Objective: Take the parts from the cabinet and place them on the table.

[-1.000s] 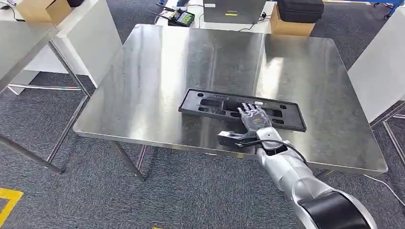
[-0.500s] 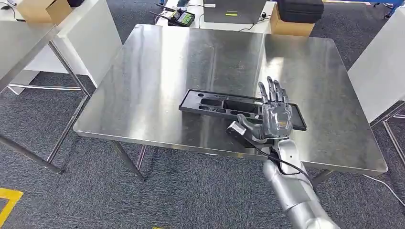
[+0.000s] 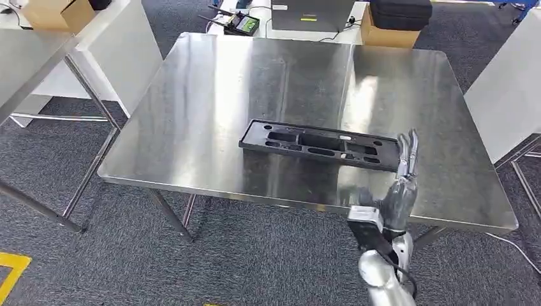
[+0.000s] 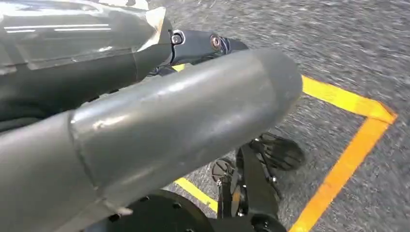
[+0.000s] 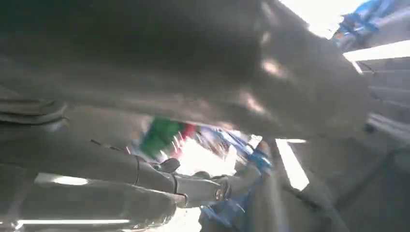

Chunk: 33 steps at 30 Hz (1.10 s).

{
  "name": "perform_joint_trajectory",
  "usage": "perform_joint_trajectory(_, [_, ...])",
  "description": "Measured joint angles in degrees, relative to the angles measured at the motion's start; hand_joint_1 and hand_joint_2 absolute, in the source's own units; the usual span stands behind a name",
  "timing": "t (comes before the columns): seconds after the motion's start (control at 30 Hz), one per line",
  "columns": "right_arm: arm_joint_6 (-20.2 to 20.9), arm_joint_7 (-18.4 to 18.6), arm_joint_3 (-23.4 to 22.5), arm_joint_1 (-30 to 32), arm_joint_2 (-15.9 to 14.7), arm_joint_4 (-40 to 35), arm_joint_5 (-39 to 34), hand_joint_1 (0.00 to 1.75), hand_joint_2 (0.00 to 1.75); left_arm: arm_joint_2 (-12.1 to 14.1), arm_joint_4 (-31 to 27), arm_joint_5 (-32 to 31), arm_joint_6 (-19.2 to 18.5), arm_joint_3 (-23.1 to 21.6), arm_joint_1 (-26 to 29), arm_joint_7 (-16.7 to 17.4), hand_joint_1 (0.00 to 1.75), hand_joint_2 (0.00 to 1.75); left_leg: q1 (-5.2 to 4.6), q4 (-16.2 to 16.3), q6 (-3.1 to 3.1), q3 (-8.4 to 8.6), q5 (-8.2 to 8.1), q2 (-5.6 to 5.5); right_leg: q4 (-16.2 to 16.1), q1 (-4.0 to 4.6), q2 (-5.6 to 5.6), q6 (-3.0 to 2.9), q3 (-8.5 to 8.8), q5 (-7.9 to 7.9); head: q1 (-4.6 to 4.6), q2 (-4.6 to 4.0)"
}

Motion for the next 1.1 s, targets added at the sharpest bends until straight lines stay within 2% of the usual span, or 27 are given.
perform_joint_trajectory(0.03, [1.99, -0.55, 0.57, 0.88, 0.09, -0.04, -2.51, 0.0, 0.0, -0.35, 0.0, 0.63, 0.26, 0.64, -0.27, 0.31, 0.0, 0.0, 0.26, -0.98, -0.02, 0.42, 0.65, 0.53, 0.81, -0.23, -0.14, -0.37, -0.5, -1.1, 0.02, 0.0])
perform_joint_trajectory(0.07, [4.85, -0.91, 1.31, 1.58, 0.35, 0.0, -5.65, 0.0, 0.0, -0.63, 0.0, 1.52, 0.33, 1.28, -0.47, 0.56, 0.0, 0.0, 0.41, -1.31, 0.35, 0.26, 0.99, 0.56, 3.58, -0.14, -0.12, -1.03, -1.4, -3.44, 0.31, 0.0])
perform_joint_trajectory(0.1, [7.63, -1.16, 1.86, 2.2, 0.48, 0.2, -8.17, 0.0, 0.0, -0.72, 0.0, 2.08, 0.37, 1.97, -0.58, 0.81, 0.0, 0.0, 0.49, -1.3, 0.36, -0.12, 1.21, 0.56, 8.02, -0.36, -0.11, -1.44, -3.16, -5.89, 0.37, 0.0])
perform_joint_trajectory(0.13, [10.01, -1.29, 2.49, 2.78, 0.52, 0.59, -9.61, 0.0, 0.0, -0.92, 0.0, 2.56, 0.44, 2.51, -0.68, 0.96, 0.0, 0.0, 0.53, -1.29, 0.13, -0.49, 1.46, 0.58, 12.45, -0.6, -0.12, -1.52, -4.85, -7.92, 0.31, 0.0])
perform_joint_trajectory(0.17, [12.13, -1.29, 3.01, 3.08, 0.68, 1.24, -10.52, 0.0, 0.0, -1.14, 0.0, 3.06, 0.65, 3.05, -0.75, 0.98, 0.0, 0.0, 0.57, -1.25, -0.04, -0.93, 1.74, 0.6, 15.88, -0.86, -0.13, -1.24, -6.05, -9.14, 0.3, 0.0])
perform_joint_trajectory(0.2, [14.67, -1.29, 3.52, 3.15, 0.83, 2.13, -11.84, 0.0, 0.0, -1.29, 0.0, 3.45, 0.9, 3.65, -0.79, 1.14, 0.0, 0.0, 0.79, -1.22, -0.5, -1.38, 2.08, 0.67, 16.72, -1.17, -0.14, -0.6, -5.9, -9.11, 0.31, 0.0])
perform_joint_trajectory(0.23, [17.4, -1.29, 4.02, 3.1, 1.03, 3.13, -13.57, 0.0, 0.0, -1.55, 0.0, 3.99, 0.94, 4.19, -0.84, 1.27, 0.0, 0.0, 1.04, -1.17, -0.96, -1.83, 2.45, 0.72, 14.62, -1.56, -0.16, 0.31, -4.25, -8.2, 0.31, 0.0])
perform_joint_trajectory(0.3, [20.83, -1.37, 4.48, 2.78, 1.53, 5.19, -15.35, 0.0, 0.0, -2.03, 0.0, 4.41, 1.07, 5.14, -1.0, 1.33, 0.0, 0.0, 1.84, -0.38, -1.93, -3.2, 3.07, 0.71, 4.4, -2.61, -0.38, 2.54, 2.21, -5.06, 0.33, 0.0])
perform_joint_trajectory(0.33, [21.59, -1.59, 4.87, 2.41, 2.01, 6.61, -15.73, 0.0, 0.0, -2.12, -0.09, 4.85, 1.38, 5.55, -1.16, 1.33, 0.0, 0.0, 1.56, 0.78, -2.44, -3.87, 3.07, 0.65, -0.24, -3.18, -0.6, 3.23, 4.94, -5.22, 0.48, 0.0])
perform_joint_trajectory(0.37, [22.18, -1.68, 5.22, 2.07, 2.41, 7.81, -15.88, 0.0, 0.0, -2.25, -0.17, 5.09, 1.51, 5.99, -1.16, 1.31, 0.0, 0.0, 1.64, 1.21, -2.93, -4.63, 3.14, 0.47, 1.65, -2.05, -0.08, 2.61, 4.98, -4.51, 0.59, 0.0])
perform_joint_trajectory(0.4, [22.75, -2.07, 5.4, 1.9, 2.6, 8.73, -16.1, 0.0, 0.0, -2.51, -0.13, 5.44, 1.75, 6.49, -1.21, 1.29, 0.0, 0.0, 1.32, 2.16, -3.15, -4.51, 3.1, 0.43, 1.77, -2.38, 0.07, 2.17, 3.34, -4.35, 0.2, 0.0])
perform_joint_trajectory(0.43, [23.3, -2.31, 5.59, 1.24, 2.93, 10.06, -16.25, 0.0, 0.0, -2.67, -0.13, 5.77, 1.97, 6.8, -1.34, 1.18, 0.0, 0.0, 1.52, 2.52, -3.25, -4.92, 3.2, 0.38, 2.22, -2.67, 0.33, 1.18, 3.31, -4.89, 0.11, 0.0])
perform_joint_trajectory(0.5, [23.77, -2.55, 6.14, 0.55, 3.67, 12.52, -16.29, 0.0, 0.0, -2.91, -0.11, 6.05, 2.27, 7.58, -1.32, 1.14, 0.0, 0.0, 2.29, 2.75, -3.88, -5.41, 3.79, 0.4, 2.79, -2.91, 0.14, 0.67, 2.33, -4.64, -0.31, 0.0])
perform_joint_trajectory(0.53, [24.12, -2.64, 6.4, 0.14, 3.98, 13.46, -16.33, 0.0, 0.0, -3.14, -0.09, 6.2, 2.45, 7.93, -1.3, 1.09, 0.0, 0.0, 2.38, 3.74, -4.14, -5.9, 1.69, 0.36, 2.86, -2.75, 0.05, -0.17, 1.85, -4.11, -0.59, 0.0])
perform_joint_trajectory(0.57, [24.51, -2.97, 6.58, -0.24, 4.3, 14.34, -16.4, 0.0, 0.0, -3.38, -0.09, 6.6, 2.64, 8.13, -1.3, 1.01, 0.0, 0.0, 2.41, 6.11, -4.14, -6.53, -1.9, 0.31, 2.81, -2.53, 0.02, -0.75, 1.35, -3.63, -0.55, 0.0])
perform_joint_trajectory(0.6, [24.8, -3.23, 6.8, -1.04, 4.7, 15.35, -16.45, 0.0, 0.0, -3.65, -0.09, 6.88, 2.78, 8.39, -1.32, 0.92, 0.0, 0.0, 2.38, 10.38, -4.12, -7.66, -5.96, 0.14, 2.87, -2.37, 0.02, -1.1, 0.77, -3.01, -0.72, 0.0])
perform_joint_trajectory(0.63, [25.0, -3.36, 6.97, -1.64, 4.96, 16.25, -16.45, 0.0, 0.0, -3.78, -0.09, 7.08, 2.82, 8.7, -1.38, 0.85, 0.0, 0.0, 2.38, 14.52, -4.06, -8.61, -8.79, 0.12, 2.9, -2.12, 0.05, -1.24, 0.3, -2.4, -0.92, 0.0])
perform_joint_trajectory(0.67, [25.33, -3.45, 7.19, -2.0, 5.25, 17.38, -16.45, 0.0, 0.0, -3.91, -0.09, 7.08, 2.84, 9.09, -1.43, 0.79, 0.0, 0.0, 2.37, 18.24, -3.92, -9.21, -10.48, 0.09, 2.99, -1.79, 0.03, -1.36, -0.48, -1.74, -1.01, 0.0])
perform_joint_trajectory(0.7, [25.41, -3.45, 7.34, -2.18, 5.29, 18.08, -16.42, 0.0, 0.0, -4.02, -0.09, 7.12, 2.84, 9.22, -1.45, 0.79, 0.0, 0.0, 2.36, 20.24, -3.66, -9.0, -10.35, 0.09, 3.06, -1.45, -0.01, -1.4, -1.26, -1.25, -1.03, 0.0])
perform_joint_trajectory(0.73, [25.46, -3.52, 7.45, -2.29, 5.31, 18.67, -16.27, 0.0, 0.0, -4.13, -0.09, 7.12, 2.95, 9.27, -1.45, 0.76, 0.0, 0.0, 2.35, 19.86, -3.28, -7.76, -9.18, 0.09, 3.06, -1.19, -0.06, -1.38, -1.94, -0.83, -1.01, 0.0])
perform_joint_trajectory(0.77, [25.44, -3.63, 7.54, -2.59, 5.42, 19.28, -16.1, 0.0, 0.0, -4.33, -0.09, 7.12, 3.15, 9.31, -1.45, 0.76, 0.0, 0.0, 2.29, 17.18, -2.82, -5.28, -7.44, 0.09, 3.06, -0.92, -0.09, -1.42, -2.56, -0.33, -0.98, 0.0])
perform_joint_trajectory(0.83, [25.44, -3.93, 8.02, -3.78, 5.83, 20.7, -15.49, 0.0, 0.0, -4.59, -0.09, 7.01, 3.43, 9.35, -1.52, 0.76, 0.0, 0.0, 1.9, 7.38, -1.72, 2.13, -5.46, -0.46, 3.04, -0.74, 0.14, -1.28, -3.26, 0.51, -1.01, 0.0])
perform_joint_trajectory(0.87, [25.41, -4.13, 8.15, -4.25, 6.1, 21.11, -15.16, 0.0, 0.0, -4.61, -0.09, 7.01, 3.54, 9.38, -1.77, 0.76, 0.0, 0.0, 1.74, 3.83, -1.65, 4.33, -7.48, -0.86, 2.97, -0.55, 0.14, -0.96, -3.51, 0.93, -0.98, 0.0])
perform_joint_trajectory(0.9, [25.24, -4.28, 8.26, -4.73, 6.23, 21.64, -14.91, 0.0, 0.0, -4.85, -0.09, 7.01, 3.54, 9.42, -1.87, 0.76, 0.0, 0.0, 1.32, 3.57, -2.19, 4.17, -6.95, -0.98, 2.74, -0.76, 0.12, -0.46, -3.46, 1.3, -0.85, 0.0])
perform_joint_trajectory(1.0, [25.0, -4.3, 8.37, -5.16, 6.58, 23.02, -14.41, 0.0, 0.0, -5.18, -0.07, 6.88, 3.52, 9.66, -1.89, 0.76, 0.0, 0.0, 0.44, 2.91, -1.56, 3.73, -5.68, -0.83, 2.3, -1.14, 0.15, 1.04, -3.59, 2.58, -1.09, 0.0])
perform_joint_trajectory(1.03, [24.73, -4.3, 8.35, -5.11, 6.45, 23.3, -14.24, 0.0, 0.0, -5.27, -0.07, 6.84, 3.43, 9.68, -1.95, 0.72, 0.0, 0.0, 0.94, 2.17, -1.12, 3.39, -4.55, -0.26, 3.07, -1.03, -0.02, 0.91, -3.84, 1.79, -1.07, 0.0])
perform_joint_trajectory(1.1, [24.54, -3.62, 8.33, -4.77, 6.12, 23.87, -13.56, 0.0, 0.0, -5.4, -0.07, 6.44, 2.99, 9.68, -2.1, 0.46, 0.0, 0.0, 0.51, 2.18, -0.26, 1.85, -3.32, -0.2, 7.83, -0.9, -0.07, -0.52, -6.39, -3.61, -0.72, 0.0])
